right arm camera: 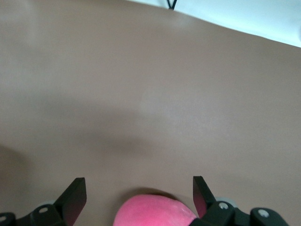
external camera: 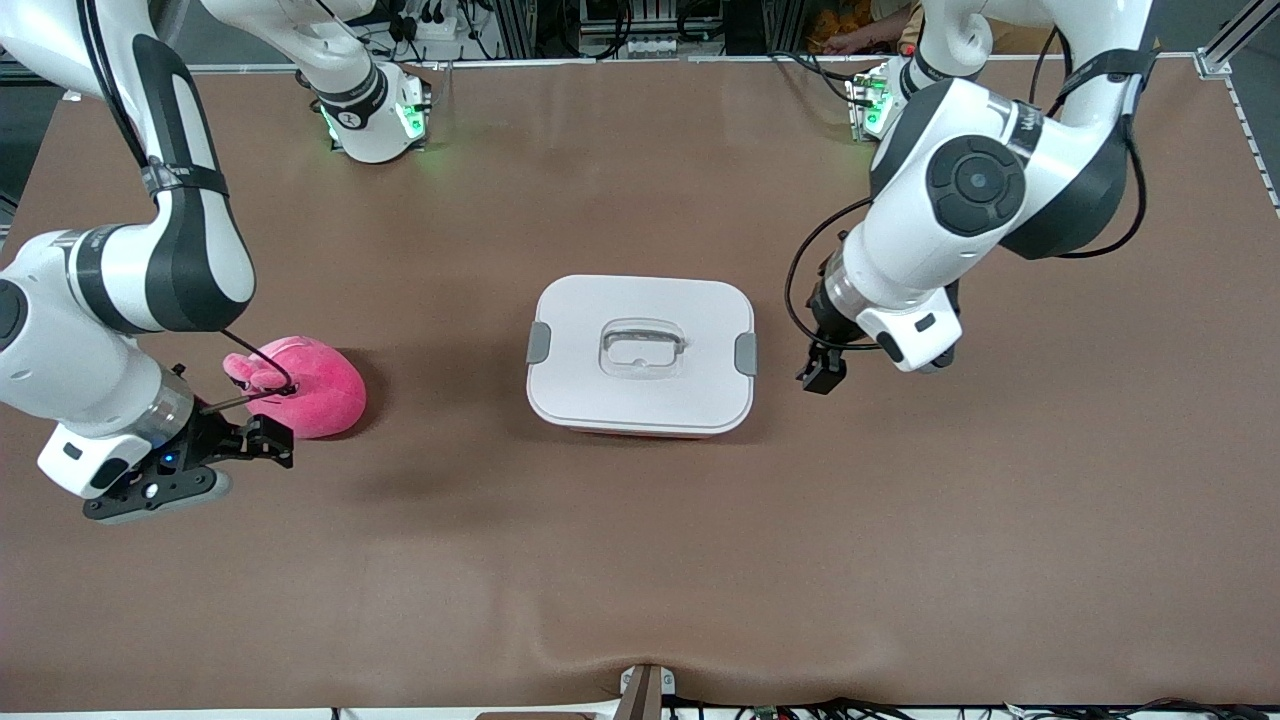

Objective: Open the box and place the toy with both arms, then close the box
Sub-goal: 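Lower the left gripper onto the lid handle while the right gripper descends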

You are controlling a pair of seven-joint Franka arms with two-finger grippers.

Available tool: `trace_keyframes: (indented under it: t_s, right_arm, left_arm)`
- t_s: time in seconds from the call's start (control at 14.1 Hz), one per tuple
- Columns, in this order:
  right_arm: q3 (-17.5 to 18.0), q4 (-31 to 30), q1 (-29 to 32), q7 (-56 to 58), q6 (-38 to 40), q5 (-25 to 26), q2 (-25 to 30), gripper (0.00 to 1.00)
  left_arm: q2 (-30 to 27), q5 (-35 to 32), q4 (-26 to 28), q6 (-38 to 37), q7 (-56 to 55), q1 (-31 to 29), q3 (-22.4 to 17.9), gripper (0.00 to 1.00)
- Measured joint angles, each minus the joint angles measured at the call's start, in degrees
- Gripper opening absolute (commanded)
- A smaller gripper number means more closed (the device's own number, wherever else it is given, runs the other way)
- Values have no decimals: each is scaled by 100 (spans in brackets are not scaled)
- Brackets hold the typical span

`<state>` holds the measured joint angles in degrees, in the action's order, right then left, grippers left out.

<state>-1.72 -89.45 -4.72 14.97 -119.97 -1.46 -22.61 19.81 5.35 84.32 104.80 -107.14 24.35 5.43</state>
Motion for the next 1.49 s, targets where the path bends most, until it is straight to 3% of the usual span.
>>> trace_keyframes:
  t_s: [0.21,0.5,1.06,1.49]
  right_arm:
    - [-15,-532,18,454,243,1,530,100]
    - [-32,-767,274,1994,844,-77,963,100]
    - [-13,-841,299,5039,1501,-132,1051,100]
    - [1,-1444,213,5491,1424,-102,1072,100]
  left_arm:
    - [176,0,0,284,-511,208,0,100]
    - [355,0,-1,559,-1043,404,-1,100]
    - [653,-49,-43,974,-1748,768,-17,100]
    - [1166,-571,-526,1004,-2767,1340,-37,100]
